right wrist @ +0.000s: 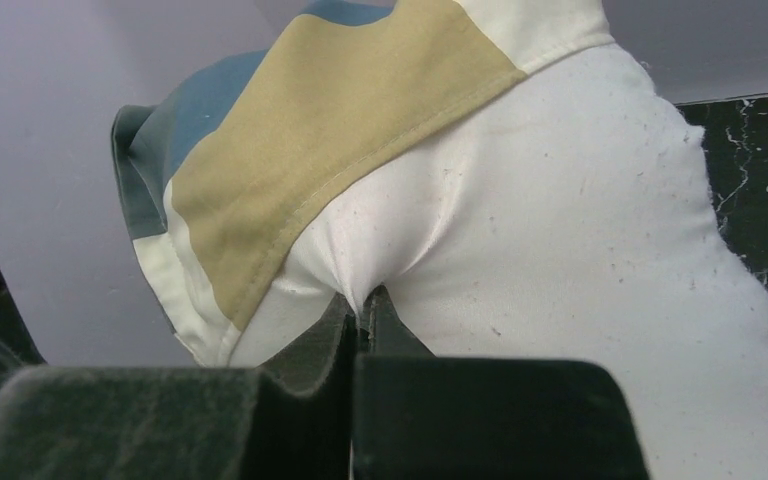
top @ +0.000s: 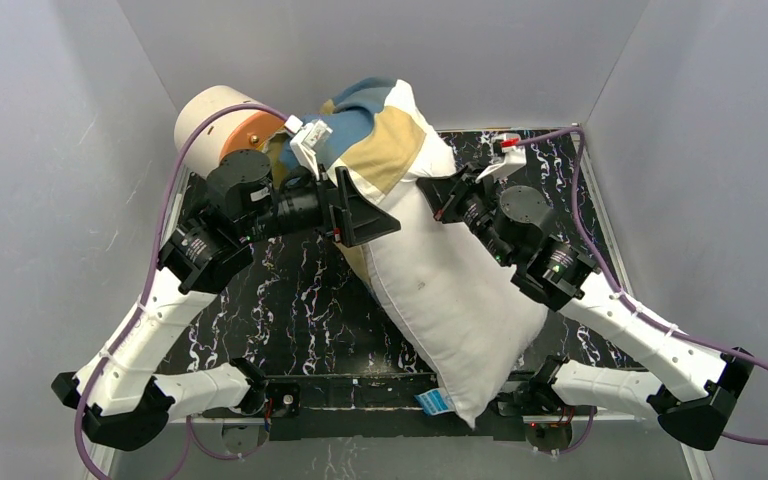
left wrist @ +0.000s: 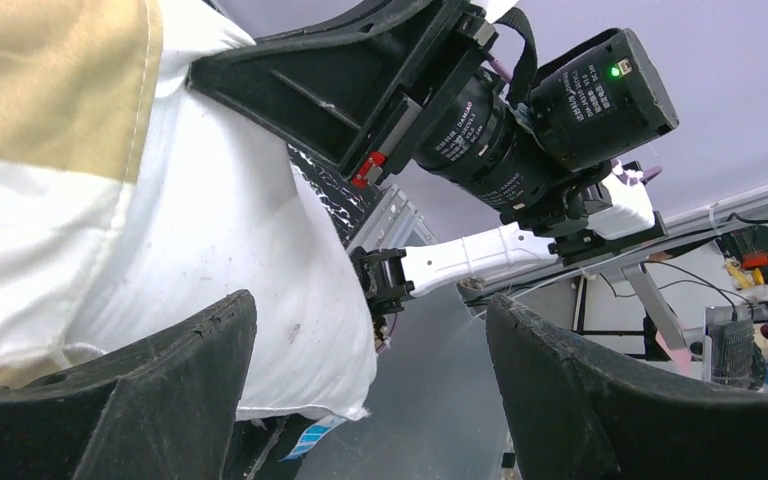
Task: Put the pillow into the pillowcase
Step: Stuff the pillow into the pillowcase.
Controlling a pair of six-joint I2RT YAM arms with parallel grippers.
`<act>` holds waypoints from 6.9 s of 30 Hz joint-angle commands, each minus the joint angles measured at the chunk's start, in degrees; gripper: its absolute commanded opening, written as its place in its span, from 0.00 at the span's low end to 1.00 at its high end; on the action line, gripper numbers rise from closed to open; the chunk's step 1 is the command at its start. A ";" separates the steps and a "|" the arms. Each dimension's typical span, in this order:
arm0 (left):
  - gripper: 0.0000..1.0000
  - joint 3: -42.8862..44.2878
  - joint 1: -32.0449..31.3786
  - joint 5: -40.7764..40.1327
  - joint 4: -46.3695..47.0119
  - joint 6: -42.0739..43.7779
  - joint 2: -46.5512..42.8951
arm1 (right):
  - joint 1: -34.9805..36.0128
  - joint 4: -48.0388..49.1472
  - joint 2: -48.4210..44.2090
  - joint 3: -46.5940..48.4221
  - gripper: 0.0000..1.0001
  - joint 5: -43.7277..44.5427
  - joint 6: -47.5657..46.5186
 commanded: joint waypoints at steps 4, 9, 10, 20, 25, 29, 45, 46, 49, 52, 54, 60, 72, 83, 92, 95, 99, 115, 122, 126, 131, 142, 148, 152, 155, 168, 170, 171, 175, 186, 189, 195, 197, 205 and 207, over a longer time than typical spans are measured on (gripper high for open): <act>0.86 -4.81 -0.27 -5.59 -3.48 3.19 -5.42 | -0.07 15.74 -1.84 6.67 0.01 5.28 -1.55; 0.88 -12.56 -0.23 -18.96 -6.33 7.49 -7.95 | -0.07 17.29 -2.28 6.90 0.01 5.66 -1.84; 0.88 -13.55 -0.27 -20.32 -6.37 8.20 -7.51 | -0.07 17.44 -2.20 7.04 0.01 5.61 -1.80; 0.79 -21.94 -0.24 -32.92 -0.29 16.24 -4.50 | -0.11 19.16 -0.31 9.85 0.01 7.70 -2.97; 0.75 -26.58 -0.26 -33.25 5.55 18.14 -4.10 | -0.07 20.89 1.07 11.01 0.01 10.32 -4.64; 0.34 -28.23 -0.22 -27.63 9.85 18.30 -4.91 | -0.07 22.83 2.45 10.75 0.01 12.86 -6.37; 0.69 -37.03 -0.27 -24.30 8.54 23.42 -12.73 | -0.07 18.06 4.18 16.75 0.01 10.64 -2.59; 0.71 -37.57 -0.27 -23.64 8.59 24.37 -12.46 | -0.07 18.05 4.12 16.90 0.01 10.63 -2.39; 0.75 -39.23 -0.27 -23.83 9.50 25.23 -11.76 | -0.07 18.04 4.24 17.69 0.01 10.77 -2.06; 0.84 -41.90 -0.25 -22.28 15.94 23.34 -11.46 | -0.07 18.43 4.63 18.40 0.01 10.09 -1.30; 0.94 -43.67 -0.25 -20.73 22.58 20.37 -10.88 | -0.07 19.16 5.11 18.40 0.01 9.93 -0.54; 0.98 -47.15 -0.22 -30.56 35.95 17.79 -6.46 | -0.08 20.50 6.01 18.54 0.01 10.07 2.05; 0.00 -49.52 -0.27 -21.67 44.51 11.29 -9.57 | -0.19 29.17 8.00 18.16 0.01 17.23 -1.31; 0.00 -54.15 -0.44 -11.15 37.33 6.96 -22.18 | -1.06 34.81 11.59 13.51 0.01 23.20 2.43; 0.36 -43.84 -0.43 -14.62 27.36 8.01 -23.17 | -1.06 6.85 5.00 7.53 0.01 11.53 13.06; 0.36 -45.29 -0.44 -15.07 25.04 6.70 -23.32 | -1.05 0.01 1.92 1.75 0.04 10.01 16.34; 0.35 -48.21 -0.37 -17.56 23.06 3.97 -24.54 | -1.12 -7.78 -1.28 -2.91 0.09 12.84 15.31; 0.51 -23.72 -0.43 -25.67 4.02 10.51 -6.94 | -7.00 -26.36 -0.94 6.18 0.92 3.62 -8.16; 0.67 -16.49 -0.36 -28.53 -1.97 13.75 2.20 | -21.80 -25.26 1.18 -3.81 0.94 -18.74 -2.40; 0.69 -13.74 -0.41 -30.40 -5.87 16.30 5.51 | -22.75 -24.13 3.49 -10.78 0.89 -28.86 -0.11; 0.70 -8.87 -0.39 -33.04 -11.37 21.20 8.86 | -22.30 -20.45 5.84 -14.87 0.65 -46.88 3.11; 0.71 -6.48 -0.40 -36.06 -13.21 15.46 11.80 | -14.89 8.50 -6.39 -30.39 0.57 -45.57 32.61; 0.73 -8.08 -0.41 -38.47 -13.73 10.99 11.43 | -10.57 20.84 -3.22 -33.75 0.55 -38.94 41.60; 0.77 -12.24 -0.75 -37.14 -11.22 7.15 10.86 | -7.53 20.89 -2.49 -32.47 0.55 -34.52 40.97; 0.77 -16.28 -1.22 -35.82 -6.60 5.85 12.19 | -7.36 10.33 -3.48 -28.90 0.62 -31.88 34.61; 0.28 -29.82 -1.46 -48.00 -2.78 9.77 10.81 | -8.59 -5.71 -15.59 -19.30 0.79 1.49 -2.94; 0.30 -30.02 -1.16 -48.37 -3.78 9.98 10.99 | -8.94 -1.35 -12.45 -16.71 0.79 1.18 -14.20; 0.31 -29.77 -0.84 -47.84 -4.52 10.06 11.44 | -9.25 0.30 -10.37 -15.29 0.79 0.99 -19.46; 0.35 -27.54 -0.30 -47.26 -7.41 10.77 13.63 | -12.79 -0.45 -0.68 -7.17 0.78 -2.63 -29.71; 0.35 -25.58 5.29 -43.65 -9.25 13.75 12.73 | -31.44 9.33 15.56 -7.65 0.60 -31.97 -35.25; 0.36 -26.20 6.23 -43.07 -9.18 14.47 12.00 | -32.84 15.52 18.88 -9.34 0.48 -33.76 -34.61; 0.36 -27.24 7.53 -41.84 -9.13 14.97 11.69 | -34.44 17.39 27.21 -4.82 0.44 -40.09 -37.76; 0.37 -27.42 7.55 -41.27 -9.13 14.69 11.42 | -34.44 18.77 29.39 -4.29 0.46 -42.11 -39.78; 0.38 -26.15 7.57 -40.15 -9.83 14.68 10.32 | -34.29 24.76 33.13 -3.85 0.48 -43.21 -44.48; 0.38 -25.40 7.62 -40.45 -10.33 14.89 10.55 | -34.11 25.86 33.70 -3.86 0.47 -42.68 -45.51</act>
